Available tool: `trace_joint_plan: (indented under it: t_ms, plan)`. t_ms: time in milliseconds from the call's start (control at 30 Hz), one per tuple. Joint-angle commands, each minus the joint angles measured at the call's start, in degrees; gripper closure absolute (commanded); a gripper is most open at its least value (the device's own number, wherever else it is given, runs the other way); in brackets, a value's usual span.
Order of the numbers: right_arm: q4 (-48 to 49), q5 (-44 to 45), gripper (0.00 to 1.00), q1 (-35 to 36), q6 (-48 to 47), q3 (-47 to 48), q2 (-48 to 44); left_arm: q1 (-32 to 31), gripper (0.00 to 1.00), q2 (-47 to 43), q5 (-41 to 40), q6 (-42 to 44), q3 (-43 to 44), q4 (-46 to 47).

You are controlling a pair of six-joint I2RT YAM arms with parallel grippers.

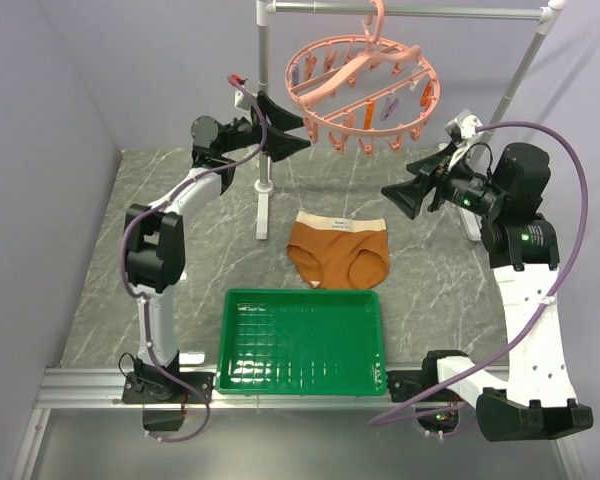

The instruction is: Clip the underwear to the hanger

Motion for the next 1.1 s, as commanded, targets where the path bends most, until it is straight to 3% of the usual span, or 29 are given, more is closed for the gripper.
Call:
trace_joint_plan:
  t_ms: [0,233,433,567,1067]
  plan:
    - [0.15,1.31,0.11,1.40,-2.03,2.07,-0.11,-0.12,0.22,3.89,0.76,-9.86,6.84,11.28]
    - [0.42,2.10,0.11,1.66,-2.21,4.09,2.17,-1.18,0.24,6.81,1.90,-16.19,7.82,18.31]
    - [0.33,1.84,0.11,2.10,-2.04,4.88,2.79,-2.23,0.23,6.10,0.76,-13.91,5.61,17.17]
    - [0.85,1.84,0.11,2.36,-1.42,4.97,2.79,-2.58,0.27,8.03,0.67,-15.93,7.81,17.78]
    - [8.15,4.99,0.14,7.46,6.31,3.83,3.76,-3.11,0.65,3.74,-1.88,-14.09,1.84,16.03]
